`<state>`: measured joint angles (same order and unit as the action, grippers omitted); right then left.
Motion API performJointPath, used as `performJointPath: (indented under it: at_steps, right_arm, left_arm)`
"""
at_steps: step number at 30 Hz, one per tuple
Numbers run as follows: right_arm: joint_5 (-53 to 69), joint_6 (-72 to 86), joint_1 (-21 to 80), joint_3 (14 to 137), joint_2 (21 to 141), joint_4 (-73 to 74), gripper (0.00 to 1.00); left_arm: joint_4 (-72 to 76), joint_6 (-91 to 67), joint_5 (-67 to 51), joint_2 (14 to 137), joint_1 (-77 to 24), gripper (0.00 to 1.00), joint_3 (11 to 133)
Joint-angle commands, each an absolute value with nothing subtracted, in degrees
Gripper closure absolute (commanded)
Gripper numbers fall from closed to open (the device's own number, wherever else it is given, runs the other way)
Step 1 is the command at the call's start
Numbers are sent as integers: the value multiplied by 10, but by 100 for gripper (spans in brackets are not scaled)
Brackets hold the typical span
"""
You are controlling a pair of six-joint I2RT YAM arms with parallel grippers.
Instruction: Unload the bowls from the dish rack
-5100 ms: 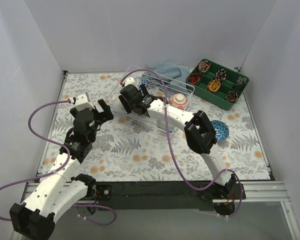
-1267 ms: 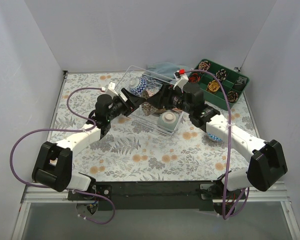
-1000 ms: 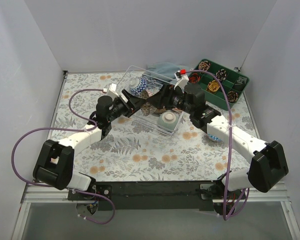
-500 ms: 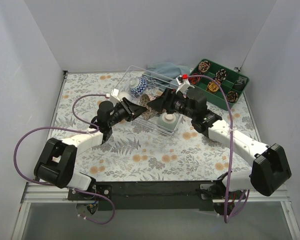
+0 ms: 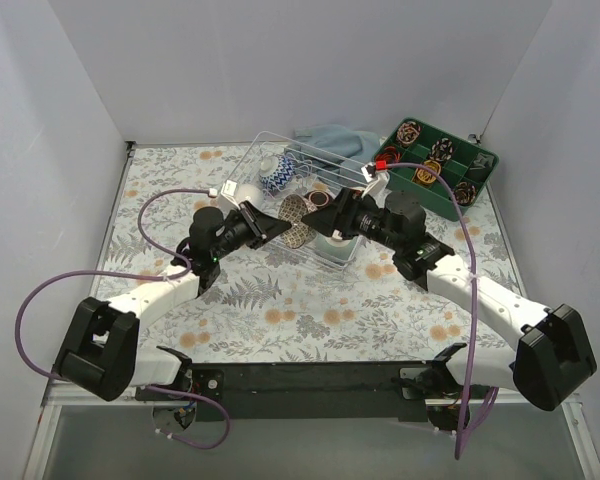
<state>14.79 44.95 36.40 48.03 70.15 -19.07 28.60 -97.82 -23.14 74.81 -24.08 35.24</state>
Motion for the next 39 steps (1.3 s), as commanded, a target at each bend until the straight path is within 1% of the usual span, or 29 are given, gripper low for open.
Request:
performJointPath:
  at_steps: [1,3,6,10,14,20,24,29,32,33,35,36,38,39]
  right_arm:
    - [131,402,355,476,666,-197,14]
    - [128,387,355,477,656,-173,10]
    - [122,371,355,480,643,-135,6]
    - [112,324,355,496,632,-76,6]
    - [87,286,357,522,632,-7,9]
    - [14,248,392,572,656,80,12]
    - [-32,228,432,605,692,107,13]
    - [-80,211,469,682,761,170,14]
    - [-110,207,483,702,799,194,20]
    - [-114,206,488,713,815,199,25]
    - [-122,201,492,722,829,203,30]
    - [-124,200,496,732,844,207,35]
    - [-124,195,498,746,859,219,38]
    - [-124,194,502,759,873,225,43]
  left_arm:
    - [174,-894,-138,693,-233,100,400]
    - [121,-869,-120,684,-233,100,423]
    - [71,-820,-92,667,-233,100,443]
    - [14,-762,-69,650,-233,100,481]
    - [-58,-696,-57,641,-238,100,507]
    - [-119,-637,9,637,-286,100,524]
    - [-132,-622,55,632,-336,100,511]
    - [-152,-612,95,628,-363,100,509]
    - [-152,-608,92,627,-370,100,502]
    - [-154,-606,91,629,-370,100,502]
    - [-157,-596,94,631,-370,100,504]
    - [-159,-593,97,630,-370,100,504]
    - [-160,-589,99,628,-370,100,503]
    - [-160,-588,100,627,-370,100,504]
